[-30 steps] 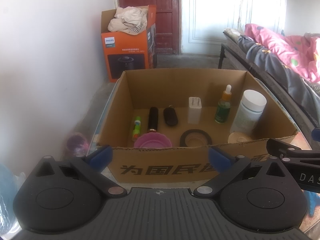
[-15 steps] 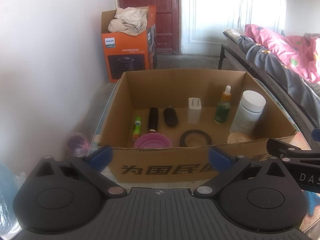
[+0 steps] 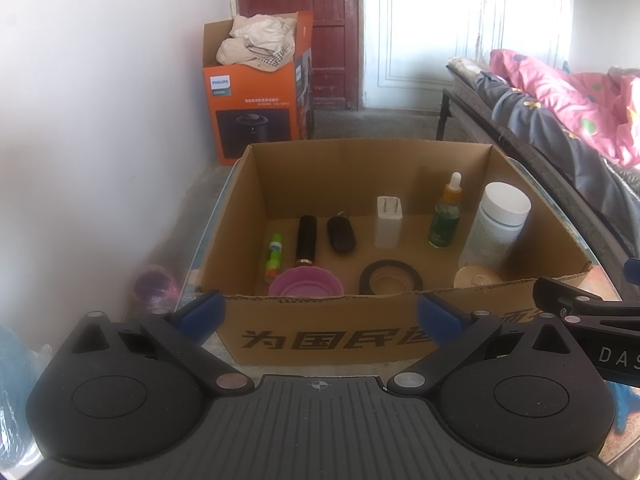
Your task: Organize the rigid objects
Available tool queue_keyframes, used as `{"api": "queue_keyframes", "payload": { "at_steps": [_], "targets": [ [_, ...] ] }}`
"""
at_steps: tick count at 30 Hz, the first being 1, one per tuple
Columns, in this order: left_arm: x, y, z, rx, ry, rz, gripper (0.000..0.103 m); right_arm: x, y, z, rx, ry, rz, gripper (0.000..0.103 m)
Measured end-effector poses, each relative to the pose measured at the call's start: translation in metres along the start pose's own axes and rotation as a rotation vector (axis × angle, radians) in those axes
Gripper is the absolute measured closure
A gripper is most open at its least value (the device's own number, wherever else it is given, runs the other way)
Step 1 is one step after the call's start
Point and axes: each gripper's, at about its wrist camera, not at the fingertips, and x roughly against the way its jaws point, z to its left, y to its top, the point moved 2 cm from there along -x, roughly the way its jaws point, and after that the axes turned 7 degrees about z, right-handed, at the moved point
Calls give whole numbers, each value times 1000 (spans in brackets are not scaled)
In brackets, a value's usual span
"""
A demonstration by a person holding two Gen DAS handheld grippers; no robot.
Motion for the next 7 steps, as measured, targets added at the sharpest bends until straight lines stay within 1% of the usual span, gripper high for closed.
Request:
{"api": "queue_keyframes", "payload": {
  "at_steps": [7],
  "targets": [
    [1, 0, -1, 2, 0, 2, 0, 0, 0, 0, 0, 0, 1, 0]
  ]
}}
